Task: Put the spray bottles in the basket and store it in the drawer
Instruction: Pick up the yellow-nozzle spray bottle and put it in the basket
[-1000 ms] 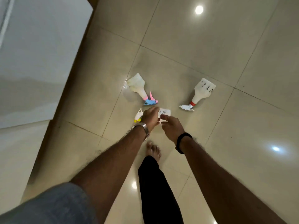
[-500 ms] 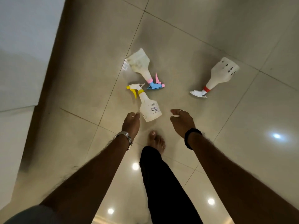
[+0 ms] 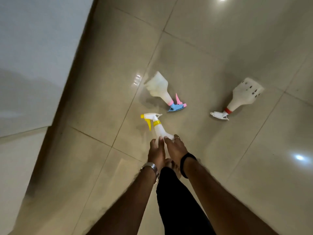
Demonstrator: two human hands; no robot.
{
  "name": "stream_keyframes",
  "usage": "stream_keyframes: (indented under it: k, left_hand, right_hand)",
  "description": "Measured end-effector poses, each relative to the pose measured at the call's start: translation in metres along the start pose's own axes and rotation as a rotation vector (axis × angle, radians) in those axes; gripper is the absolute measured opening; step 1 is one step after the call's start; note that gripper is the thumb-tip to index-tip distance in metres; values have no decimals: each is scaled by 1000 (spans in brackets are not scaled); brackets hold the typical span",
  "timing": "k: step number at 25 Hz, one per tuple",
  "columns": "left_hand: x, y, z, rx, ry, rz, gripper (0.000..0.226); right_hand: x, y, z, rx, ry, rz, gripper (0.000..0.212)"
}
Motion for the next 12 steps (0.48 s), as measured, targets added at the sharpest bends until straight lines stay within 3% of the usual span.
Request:
stream_keyframes:
  k: [4,9,11,12]
  left_hand:
    - [32,109,19,-46,23,32,54]
    - [98,218,55,-158,116,73,52]
    - [137,251,63,-251,92,90,55]
    - [159,266,64,-292,76,102,58]
  right_hand:
    - [7,117,-38,116,9,7,26]
    - [-19,235,-89,289,77,-18,2]
    - [-43,278,-103,361,120,-30,9]
    - [-58,296,-107,398,147,-29,25]
Point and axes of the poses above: each hand's wrist, its own y-axis away from the middle knuckle, its own x-axis out of the back of the hand, z = x × y, the point moved 4 cm from there along -y, towards the middle knuckle, and after that the axes turned 2 degrees about y, right-handed, at the moved point
